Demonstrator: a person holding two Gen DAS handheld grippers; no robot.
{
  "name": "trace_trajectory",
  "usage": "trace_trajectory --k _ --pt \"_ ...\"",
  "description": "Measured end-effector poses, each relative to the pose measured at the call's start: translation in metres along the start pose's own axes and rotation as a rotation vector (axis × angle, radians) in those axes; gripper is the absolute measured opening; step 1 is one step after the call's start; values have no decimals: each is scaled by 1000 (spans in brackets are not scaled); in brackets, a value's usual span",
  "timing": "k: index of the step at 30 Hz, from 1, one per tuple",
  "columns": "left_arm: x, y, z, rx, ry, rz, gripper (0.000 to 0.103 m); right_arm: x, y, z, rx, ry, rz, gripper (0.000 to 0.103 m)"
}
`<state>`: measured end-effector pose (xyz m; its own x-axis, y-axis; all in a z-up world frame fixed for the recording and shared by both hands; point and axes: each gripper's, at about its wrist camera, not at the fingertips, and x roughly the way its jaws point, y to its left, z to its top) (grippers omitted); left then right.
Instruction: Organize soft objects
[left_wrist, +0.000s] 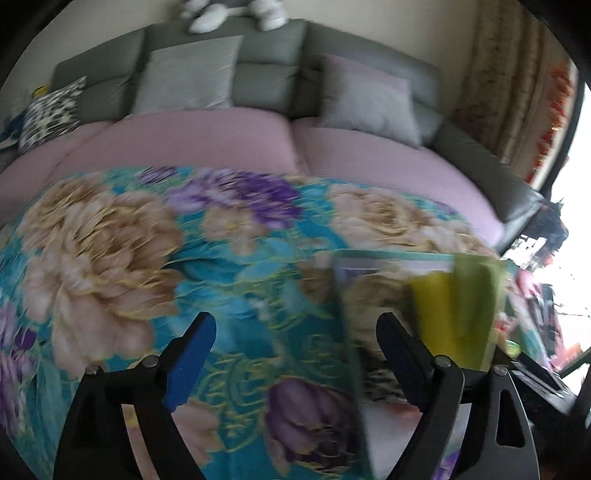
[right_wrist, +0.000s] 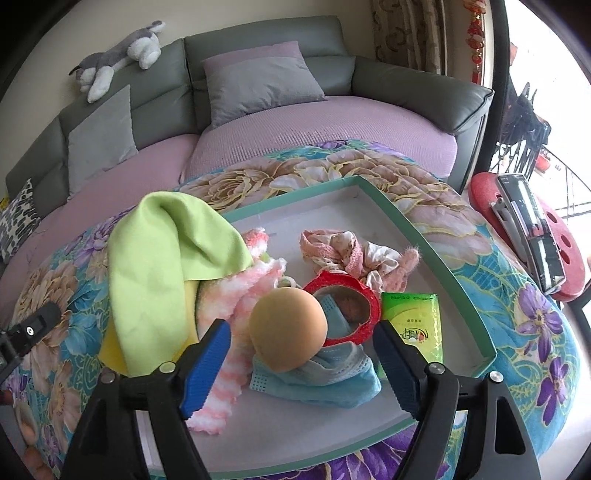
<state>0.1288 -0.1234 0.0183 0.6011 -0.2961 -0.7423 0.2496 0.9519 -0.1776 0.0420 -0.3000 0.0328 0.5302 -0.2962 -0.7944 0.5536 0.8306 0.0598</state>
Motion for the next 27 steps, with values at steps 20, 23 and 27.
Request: trace_trajectory --k 20,23,27 --pt "-4 27 -37 -62 8 80 96 -30 3 -11 12 -50 -21 82" --pt "-7 25 -42 -30 19 95 96 -34 9 -16 -3 -44 -12 82" --pt "-11 25 -52 -14 36 73 96 -39 13 -21 -18 -40 -6 82"
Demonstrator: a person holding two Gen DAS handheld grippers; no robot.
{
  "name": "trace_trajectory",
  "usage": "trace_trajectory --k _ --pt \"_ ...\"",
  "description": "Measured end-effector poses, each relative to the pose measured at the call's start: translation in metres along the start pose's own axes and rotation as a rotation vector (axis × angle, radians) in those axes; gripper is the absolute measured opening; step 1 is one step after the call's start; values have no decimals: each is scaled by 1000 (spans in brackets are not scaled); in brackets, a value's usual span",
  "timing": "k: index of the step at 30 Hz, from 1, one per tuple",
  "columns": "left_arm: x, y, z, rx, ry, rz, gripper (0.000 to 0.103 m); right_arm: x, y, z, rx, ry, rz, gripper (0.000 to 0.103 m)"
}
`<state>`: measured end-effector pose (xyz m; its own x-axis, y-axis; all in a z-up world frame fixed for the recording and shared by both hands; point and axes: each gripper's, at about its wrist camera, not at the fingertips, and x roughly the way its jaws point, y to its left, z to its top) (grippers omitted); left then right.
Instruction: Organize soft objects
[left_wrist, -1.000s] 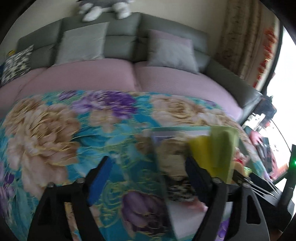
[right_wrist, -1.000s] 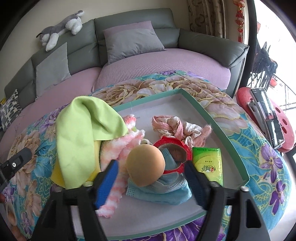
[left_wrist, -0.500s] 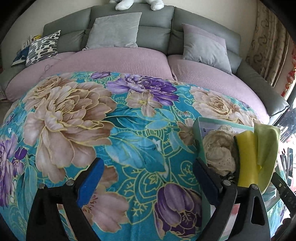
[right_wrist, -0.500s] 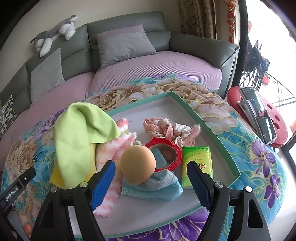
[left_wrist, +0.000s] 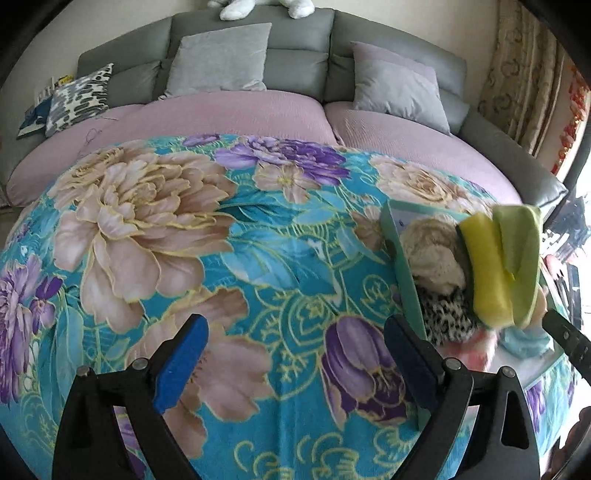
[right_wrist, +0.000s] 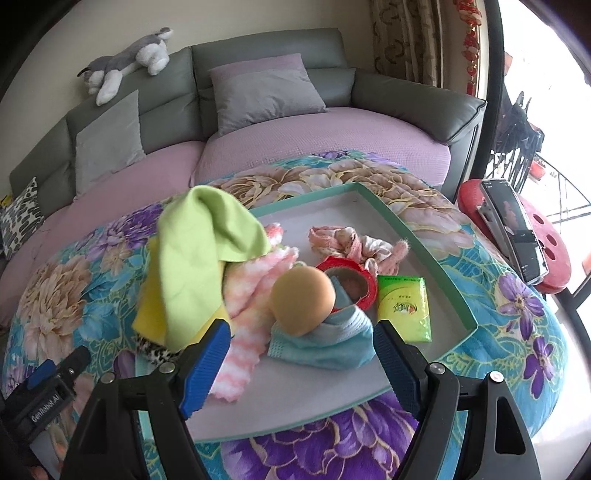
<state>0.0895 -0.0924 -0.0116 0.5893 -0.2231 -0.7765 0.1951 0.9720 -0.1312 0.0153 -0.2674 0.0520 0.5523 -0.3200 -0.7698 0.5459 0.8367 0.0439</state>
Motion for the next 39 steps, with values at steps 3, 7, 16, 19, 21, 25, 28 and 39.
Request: trace_trajectory --k 3,7,16,19,21,25,28,39 --pt "-2 1 -6 -10 22 -19 96 -3 3 -4 -6 7 4 82" --pt "-9 2 -11 -12 25 1 96 -7 7 -11 -23 22 7 82" --pt "-13 12 -26 -5 82 75 96 -12 18 -31 -73 55 41 82" --pt "-16 16 -32 2 89 99 96 -9 24 -38 -94 77 51 82" --pt "-18 17 -34 10 90 114 96 -6 28 -41 -110 89 55 82" --pt "-20 20 -38 12 101 142 96 -3 35 -46 -140 109 68 82" --pt "-18 23 -40 9 113 164 96 0 39 -49 -160 121 75 82" --pt "-13 24 -44 16 128 176 96 2 50 -55 -227 138 83 82"
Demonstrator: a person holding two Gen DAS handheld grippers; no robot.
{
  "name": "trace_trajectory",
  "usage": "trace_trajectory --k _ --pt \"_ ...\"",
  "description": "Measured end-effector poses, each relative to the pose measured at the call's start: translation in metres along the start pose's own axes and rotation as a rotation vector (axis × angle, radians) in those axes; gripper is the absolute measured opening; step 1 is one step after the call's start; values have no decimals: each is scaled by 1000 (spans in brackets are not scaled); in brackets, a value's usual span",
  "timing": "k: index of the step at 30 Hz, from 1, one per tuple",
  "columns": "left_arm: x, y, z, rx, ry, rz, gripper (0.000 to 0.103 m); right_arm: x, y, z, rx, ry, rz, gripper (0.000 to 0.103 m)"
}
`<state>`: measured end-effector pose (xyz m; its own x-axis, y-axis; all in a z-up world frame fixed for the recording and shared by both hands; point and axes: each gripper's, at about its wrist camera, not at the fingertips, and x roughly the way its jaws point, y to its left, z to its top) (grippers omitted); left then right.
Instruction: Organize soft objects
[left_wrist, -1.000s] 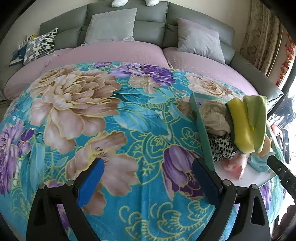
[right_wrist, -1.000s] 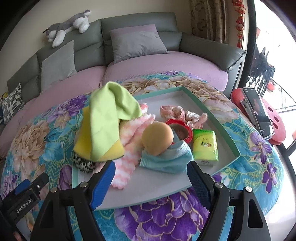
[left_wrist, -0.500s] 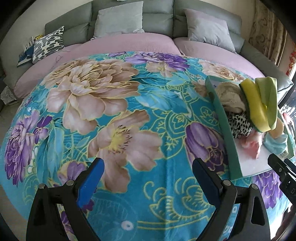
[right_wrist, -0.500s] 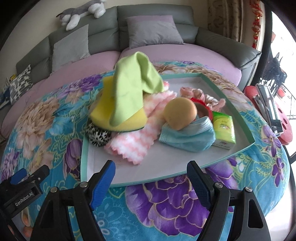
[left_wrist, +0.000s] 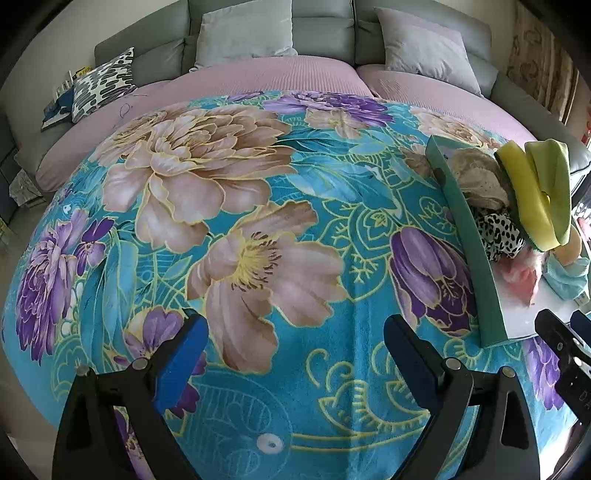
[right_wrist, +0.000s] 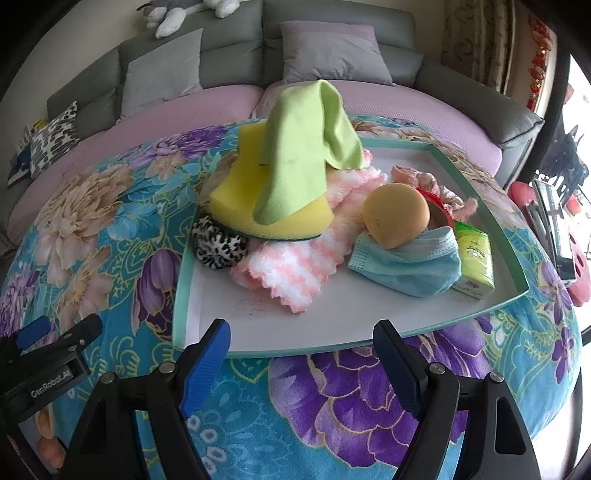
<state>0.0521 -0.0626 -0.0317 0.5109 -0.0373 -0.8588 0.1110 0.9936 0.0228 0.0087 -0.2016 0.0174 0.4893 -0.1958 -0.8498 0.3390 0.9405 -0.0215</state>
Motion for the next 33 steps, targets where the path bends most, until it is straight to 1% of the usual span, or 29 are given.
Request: trace_trajectory --k 3,9,20,33 --pt "0 -1 0 2 -2 12 96 0 4 0 -19 10 0 82" --pt "0 0 0 0 -4 11 96 -1 8 0 -39 17 -3 82" --pt "-6 -1 -2 18 -12 25 96 -2 7 -3 -33 28 -3 82" --pt "0 1 -4 8 9 37 96 -1 7 -3 -30 34 -2 82"
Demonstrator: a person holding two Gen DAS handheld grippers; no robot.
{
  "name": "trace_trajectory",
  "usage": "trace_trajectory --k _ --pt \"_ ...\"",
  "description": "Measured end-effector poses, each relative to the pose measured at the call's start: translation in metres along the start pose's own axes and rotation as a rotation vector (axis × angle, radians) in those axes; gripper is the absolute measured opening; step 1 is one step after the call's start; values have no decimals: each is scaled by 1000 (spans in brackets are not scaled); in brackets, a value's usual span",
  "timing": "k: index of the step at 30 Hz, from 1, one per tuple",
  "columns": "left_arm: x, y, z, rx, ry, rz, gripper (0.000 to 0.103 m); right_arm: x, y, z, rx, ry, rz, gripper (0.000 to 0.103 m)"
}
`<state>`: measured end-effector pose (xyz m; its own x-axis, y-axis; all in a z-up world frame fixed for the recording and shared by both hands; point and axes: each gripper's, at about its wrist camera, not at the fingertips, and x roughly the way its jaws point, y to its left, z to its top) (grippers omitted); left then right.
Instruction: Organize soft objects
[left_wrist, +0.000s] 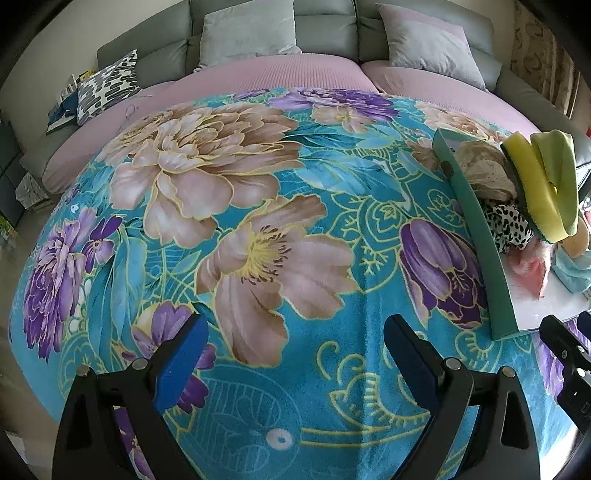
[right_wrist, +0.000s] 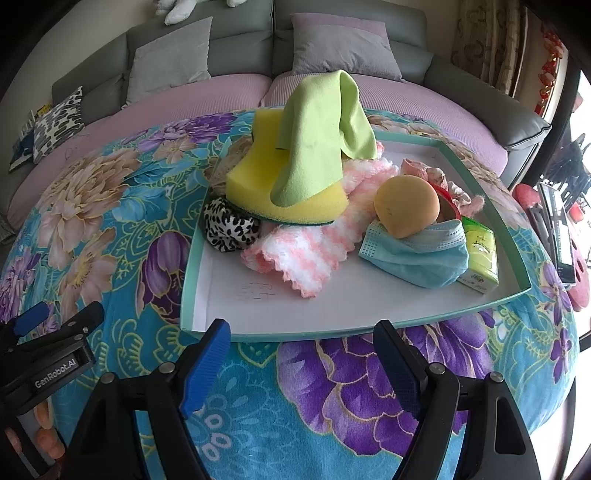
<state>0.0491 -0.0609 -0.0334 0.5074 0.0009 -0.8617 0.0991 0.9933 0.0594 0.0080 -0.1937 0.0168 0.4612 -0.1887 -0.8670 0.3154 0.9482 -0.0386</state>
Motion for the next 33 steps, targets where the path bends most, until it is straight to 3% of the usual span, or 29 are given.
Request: trace_trajectory --k 33 --pt "2 1 0 5 6 10 96 0 0 0 2 1 2 82"
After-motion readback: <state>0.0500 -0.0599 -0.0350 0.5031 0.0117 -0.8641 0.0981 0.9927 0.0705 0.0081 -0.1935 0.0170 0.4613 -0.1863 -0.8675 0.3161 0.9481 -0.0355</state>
